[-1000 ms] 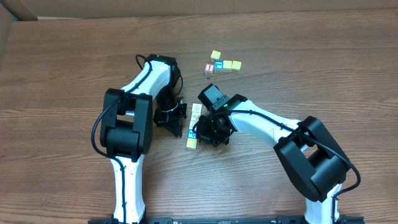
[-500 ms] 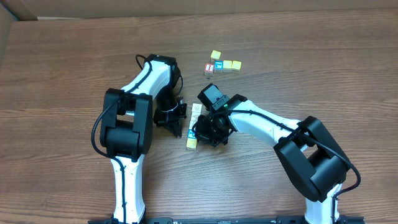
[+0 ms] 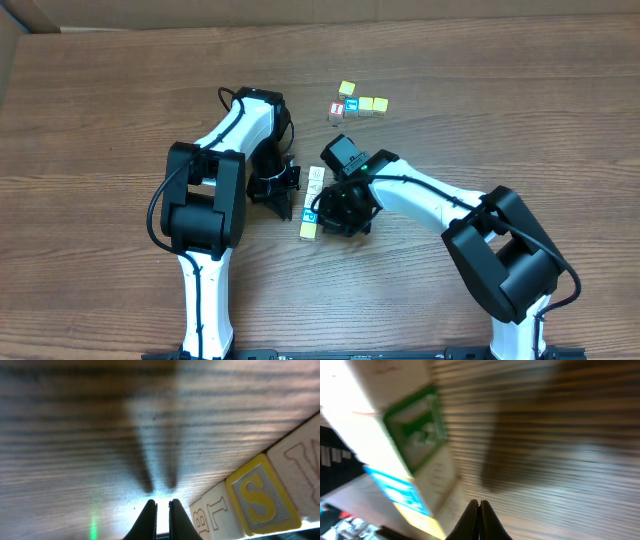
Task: Flip 5 blocks
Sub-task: 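Move the right gripper back to the bottom K end of the row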
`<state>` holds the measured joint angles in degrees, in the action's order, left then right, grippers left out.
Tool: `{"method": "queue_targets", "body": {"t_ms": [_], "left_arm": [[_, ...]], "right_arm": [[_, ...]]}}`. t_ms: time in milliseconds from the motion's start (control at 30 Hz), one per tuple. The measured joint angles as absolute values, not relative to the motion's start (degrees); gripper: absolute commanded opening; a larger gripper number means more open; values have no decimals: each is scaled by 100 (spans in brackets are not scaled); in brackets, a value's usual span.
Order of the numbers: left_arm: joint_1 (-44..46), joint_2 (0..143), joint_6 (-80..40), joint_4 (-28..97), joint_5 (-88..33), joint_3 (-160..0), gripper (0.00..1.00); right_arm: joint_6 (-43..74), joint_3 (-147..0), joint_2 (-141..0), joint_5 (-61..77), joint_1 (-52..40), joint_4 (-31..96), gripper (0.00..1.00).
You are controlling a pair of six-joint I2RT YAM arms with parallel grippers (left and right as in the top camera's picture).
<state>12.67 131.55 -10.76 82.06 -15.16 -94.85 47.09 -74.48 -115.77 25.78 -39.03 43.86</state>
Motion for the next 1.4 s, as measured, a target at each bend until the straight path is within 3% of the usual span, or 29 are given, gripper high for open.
{"method": "queue_targets", "body": {"t_ms": [333,800,1100,1400], "left_arm": [[1214,13161,-1096,7238,-1164,-10923,4],[1809,13240,-947,6198,-1020,-11214,4],[1778,13246,-722,6324,-956,-11133,4],[1785,13279,-705,6165,-915,-10910,4]], "right_arm": [[2574,-7603,-10626,2196,-3446,5415,4],[1066,-7636,-10457,-301,-6224,4954,4],[637,-7415,-10645,-888,-6423,4281,4],[423,-7234,-10763,-336,-6438,4281,4]]}}
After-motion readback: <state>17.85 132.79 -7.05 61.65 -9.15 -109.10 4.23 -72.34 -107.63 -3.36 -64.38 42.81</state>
